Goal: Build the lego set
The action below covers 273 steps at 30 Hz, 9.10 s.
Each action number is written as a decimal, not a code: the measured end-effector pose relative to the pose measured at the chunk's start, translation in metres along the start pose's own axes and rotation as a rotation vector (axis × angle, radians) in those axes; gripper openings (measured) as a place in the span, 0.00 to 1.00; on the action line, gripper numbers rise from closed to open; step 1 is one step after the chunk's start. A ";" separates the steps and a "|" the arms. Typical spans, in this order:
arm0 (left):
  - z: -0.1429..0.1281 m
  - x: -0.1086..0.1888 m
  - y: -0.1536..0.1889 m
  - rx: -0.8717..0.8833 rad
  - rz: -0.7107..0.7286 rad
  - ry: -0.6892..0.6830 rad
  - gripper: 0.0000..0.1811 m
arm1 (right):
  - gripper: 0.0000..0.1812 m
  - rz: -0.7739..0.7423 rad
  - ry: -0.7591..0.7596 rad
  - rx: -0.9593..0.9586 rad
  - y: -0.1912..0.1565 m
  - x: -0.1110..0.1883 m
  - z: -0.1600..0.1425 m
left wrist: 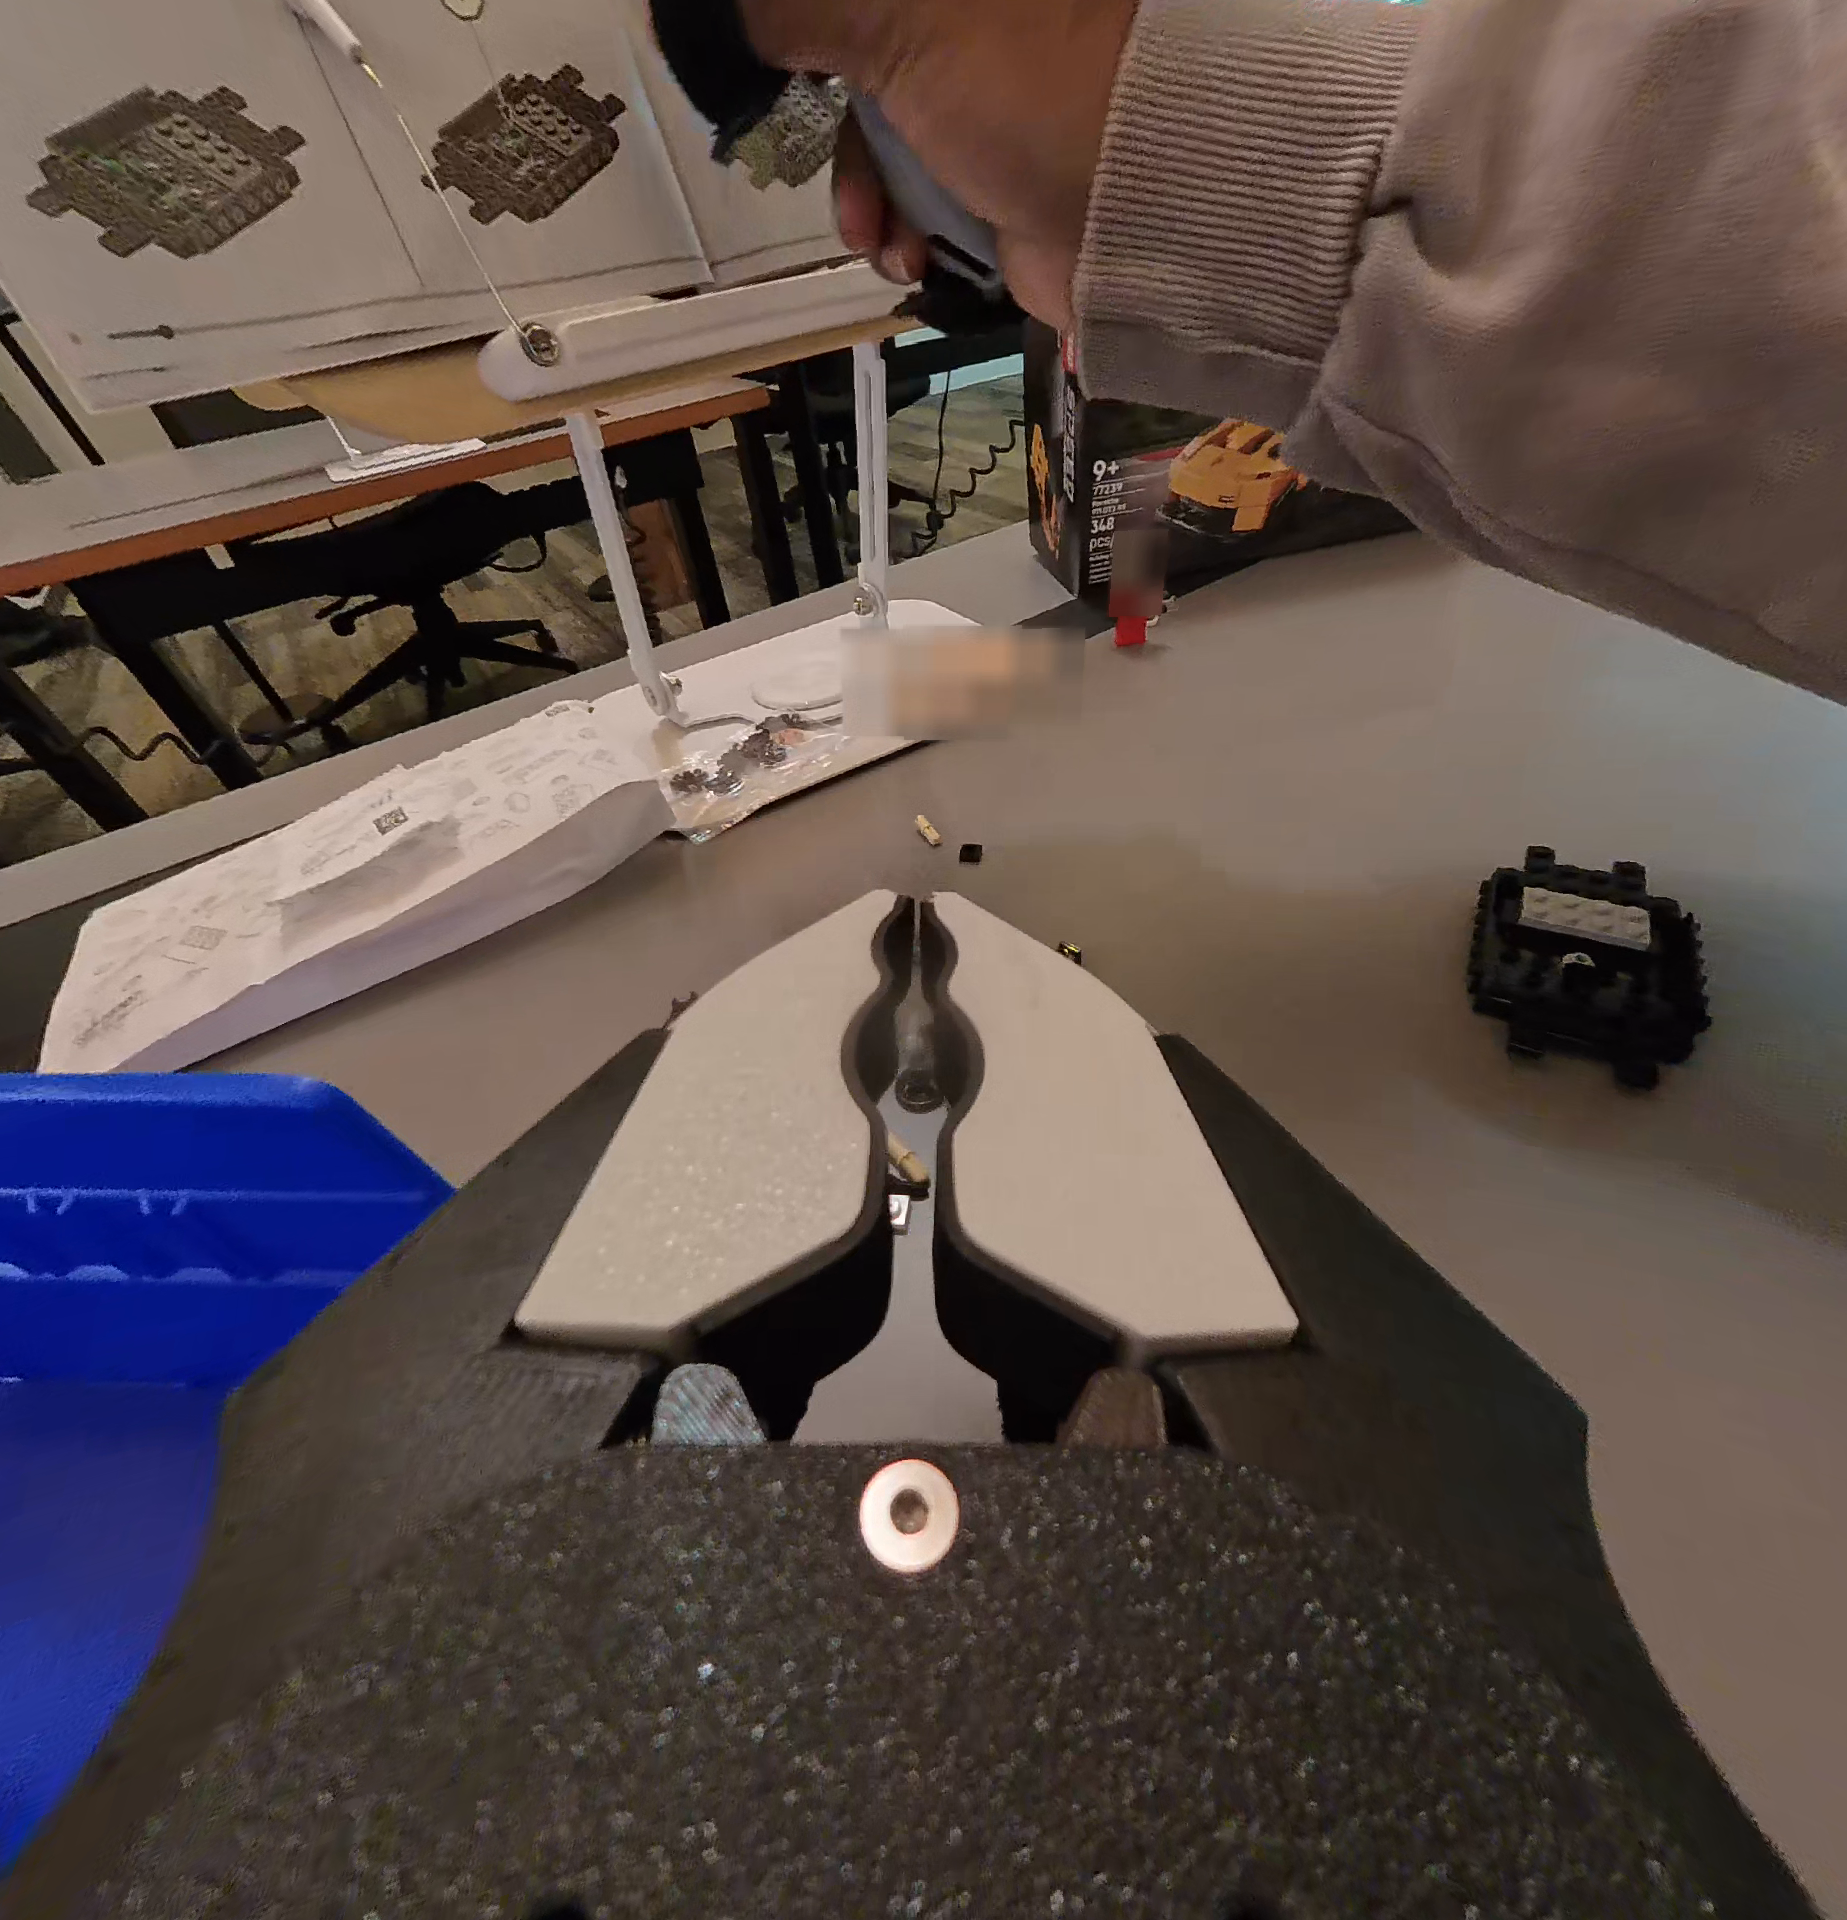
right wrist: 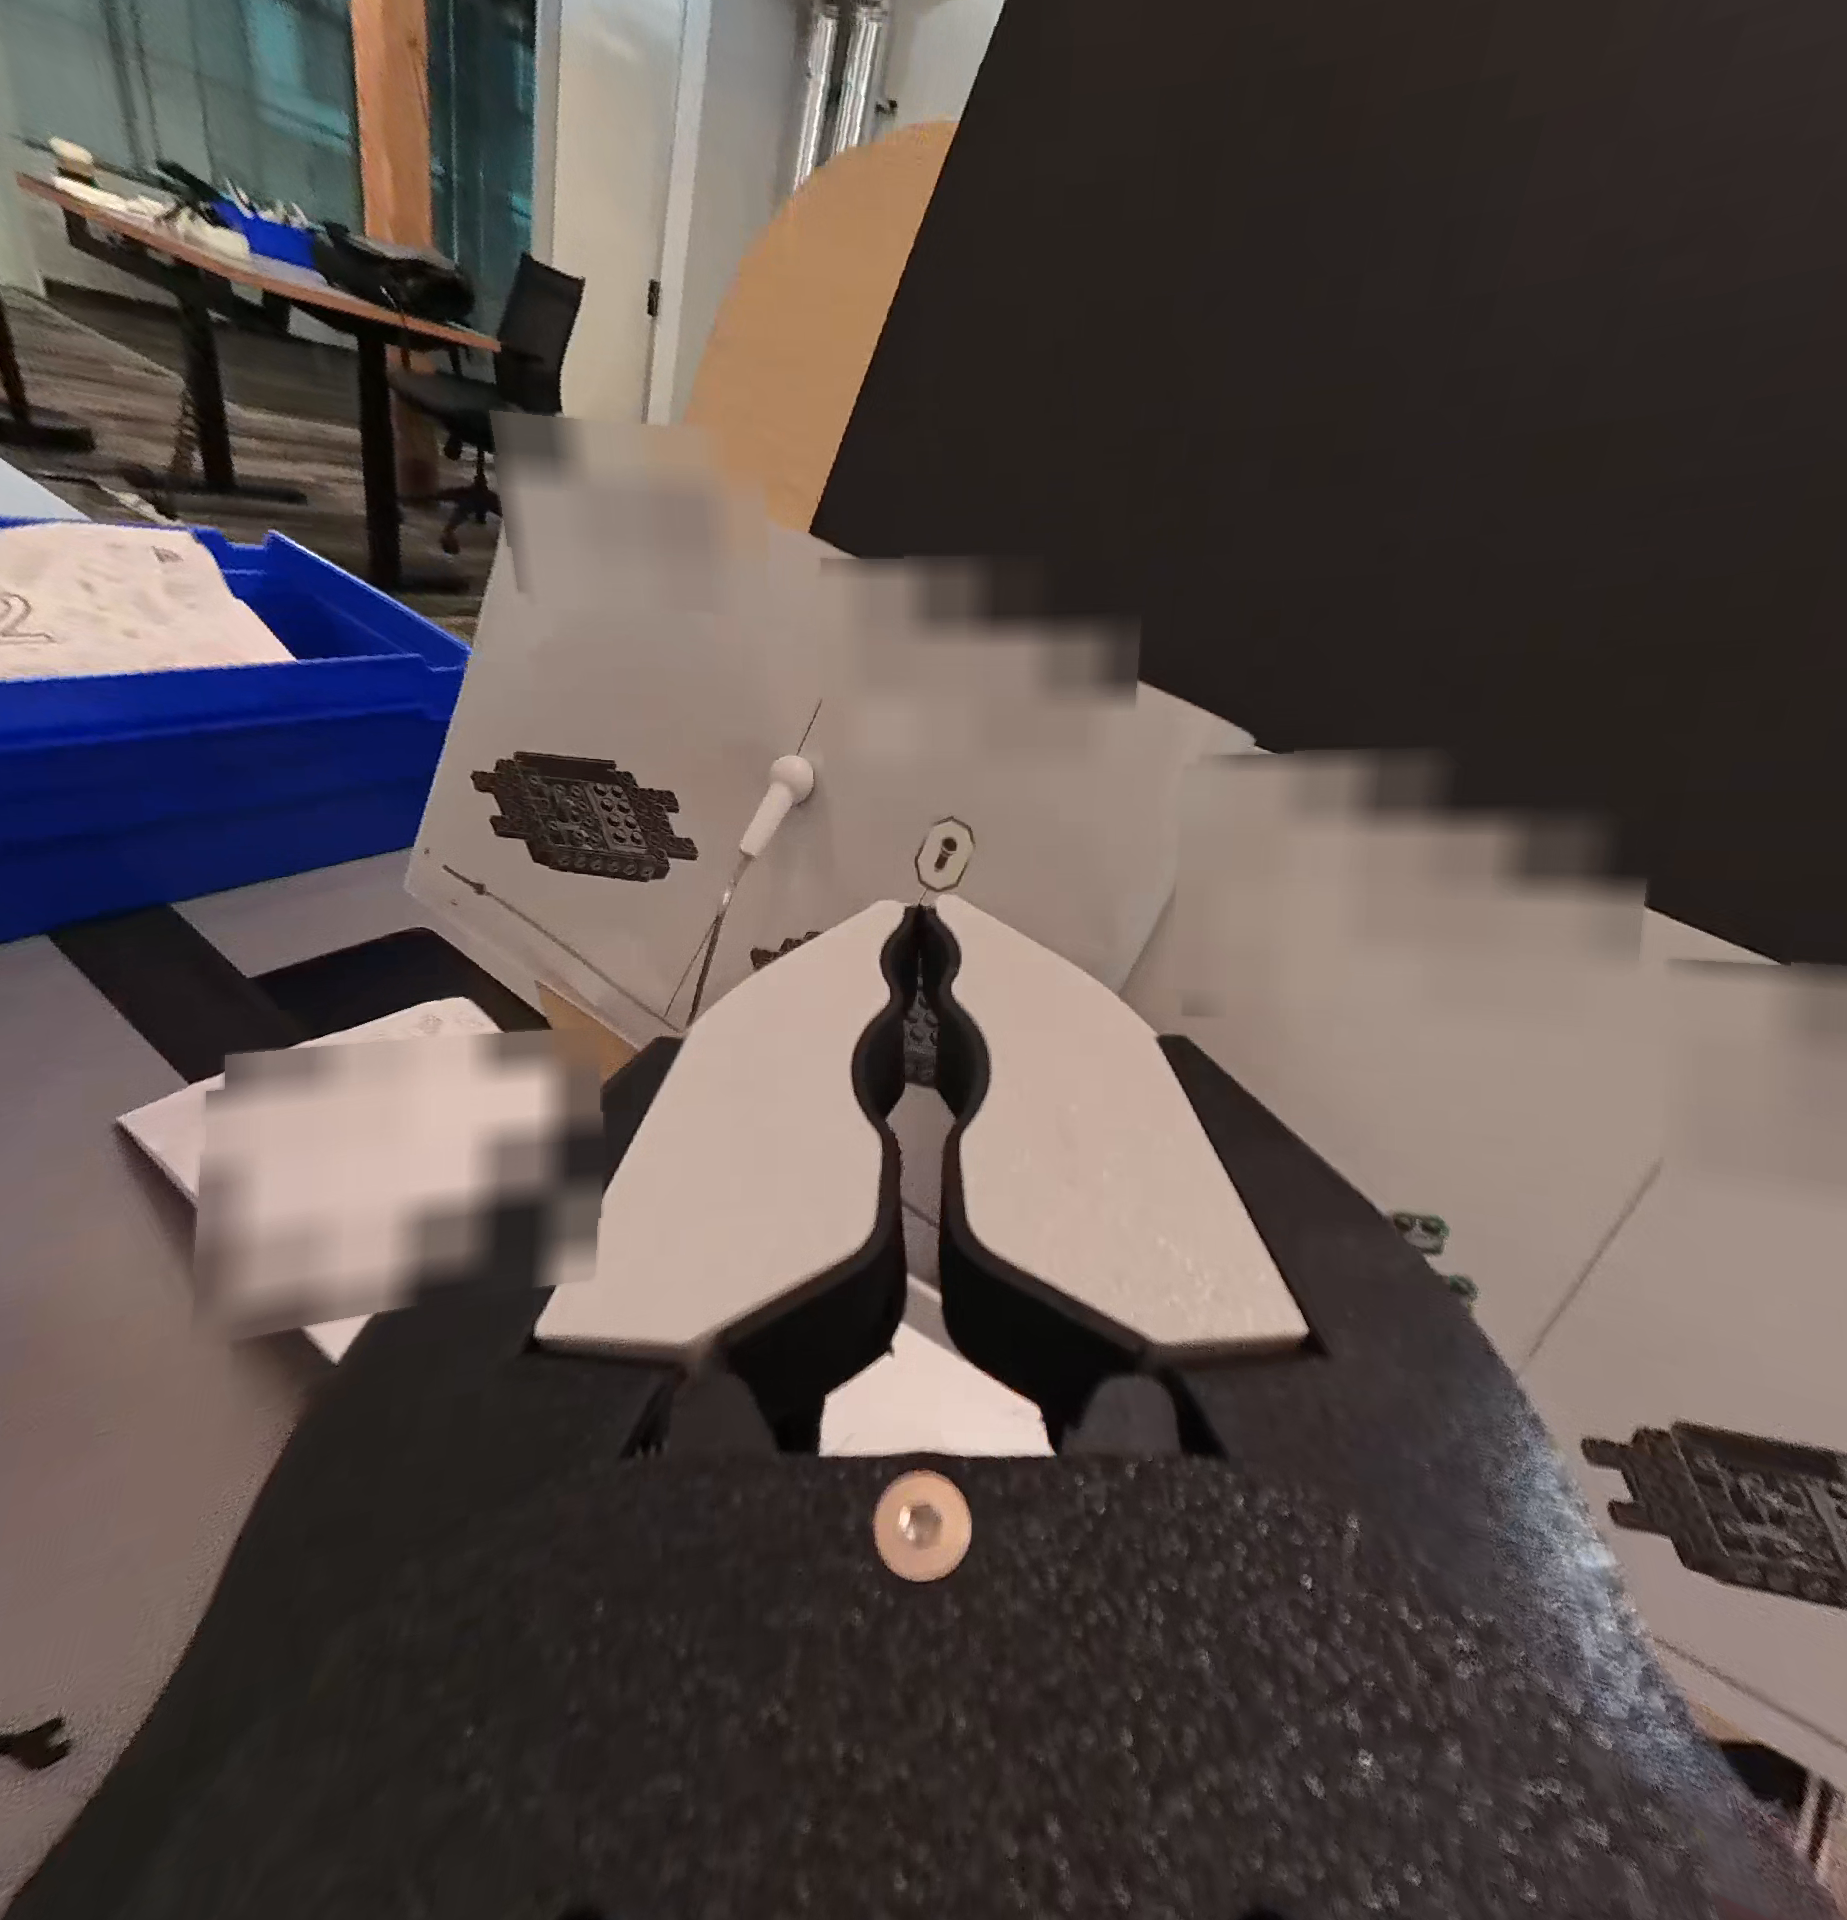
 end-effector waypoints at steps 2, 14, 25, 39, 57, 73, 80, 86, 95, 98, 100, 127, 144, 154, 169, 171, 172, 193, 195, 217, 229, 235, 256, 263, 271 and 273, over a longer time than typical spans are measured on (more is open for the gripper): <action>0.000 0.000 0.001 -0.021 0.003 -0.001 0.00 | 0.00 -0.003 -0.007 0.014 0.000 -0.005 0.000; -0.001 0.001 -0.006 -0.039 0.047 0.009 0.02 | 0.01 0.011 -0.015 0.016 0.001 -0.009 -0.004; -0.002 0.002 -0.008 -0.029 0.049 -0.001 0.02 | 0.03 0.125 -0.052 0.054 0.005 0.035 -0.022; -0.002 0.006 -0.017 0.001 0.108 -0.010 0.02 | 0.03 0.948 -0.518 0.210 -0.056 0.154 -0.119; 0.002 0.010 -0.020 -0.031 0.112 -0.003 0.02 | 0.06 1.168 -0.687 0.591 -0.148 0.127 -0.147; 0.005 0.014 -0.022 -0.021 0.107 0.009 0.02 | 0.02 1.161 -0.674 0.638 -0.152 0.126 -0.149; 0.004 0.013 -0.021 -0.005 0.082 0.009 0.02 | 0.02 1.170 -0.583 0.316 -0.117 0.136 -0.134; 0.006 0.010 -0.015 0.005 0.031 0.020 0.02 | 0.02 1.112 -0.432 -0.116 -0.066 0.158 -0.133; 0.005 -0.002 0.010 0.039 -0.183 0.036 0.04 | 0.02 1.175 -0.268 -0.597 -0.044 0.173 -0.131; 0.008 -0.004 0.024 0.095 -0.341 0.080 0.04 | 0.02 1.222 -0.229 -0.672 -0.045 0.176 -0.127; 0.010 -0.005 0.032 0.140 -0.417 0.110 0.05 | 0.02 1.255 -0.220 -0.693 -0.047 0.178 -0.126; 0.028 -0.001 0.051 0.182 -0.409 0.281 0.04 | 0.02 1.452 -0.155 -0.951 -0.071 0.191 -0.127; 0.028 -0.001 0.052 0.271 -0.487 0.244 0.01 | 0.02 1.450 -0.158 -0.864 -0.069 0.194 -0.129; 0.023 -0.004 0.061 0.138 -0.543 0.060 0.01 | 0.01 1.435 -0.306 -0.552 -0.059 0.201 -0.131; 0.010 -0.012 0.059 0.125 -0.522 -0.079 0.02 | 0.07 1.317 -0.419 -0.304 -0.059 0.203 -0.136; 0.009 -0.012 0.059 0.112 -0.510 -0.091 0.02 | 0.07 1.301 -0.431 -0.276 -0.062 0.203 -0.136; 0.009 -0.012 0.059 0.100 -0.504 -0.096 0.02 | 0.07 1.297 -0.435 -0.277 -0.063 0.202 -0.136; 0.009 -0.013 0.065 0.020 -0.502 -0.090 0.02 | 0.03 1.281 -0.459 -0.260 -0.068 0.202 -0.136; 0.008 -0.013 0.065 0.011 -0.496 -0.080 0.02 | 0.03 1.272 -0.463 -0.253 -0.068 0.202 -0.136; 0.022 -0.004 0.065 -0.009 -0.499 0.046 0.01 | 0.03 1.286 -0.392 -0.349 -0.063 0.212 -0.118; 0.022 -0.006 0.070 -0.040 -0.525 -0.012 0.01 | 0.03 1.282 -0.412 -0.311 -0.063 0.217 -0.124; 0.020 -0.009 0.070 0.013 -0.509 0.013 0.01 | 0.03 1.246 -0.414 -0.241 -0.053 0.219 -0.115; 0.002 -0.062 0.123 -0.094 -0.654 -0.342 0.18 | 0.02 0.962 -0.684 0.030 -0.004 0.267 -0.155; 0.001 -0.063 0.128 -0.122 -0.665 -0.370 0.22 | 0.03 0.977 -0.739 0.053 -0.012 0.261 -0.165; 0.000 -0.061 0.126 -0.111 -0.672 -0.358 0.21 | 0.03 0.955 -0.803 0.116 -0.015 0.258 -0.164; 0.001 -0.061 0.126 -0.108 -0.672 -0.356 0.21 | 0.03 0.956 -0.830 0.144 -0.018 0.257 -0.164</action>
Point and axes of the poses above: each gripper's, where its closed fingertips meet, x back along the fingers, z out of its top, y = z × x across the jaws, the point moved 10 cm from there along x, back along the fingers, and after that the axes turned 9 degrees about -x, right-handed, at the moved point
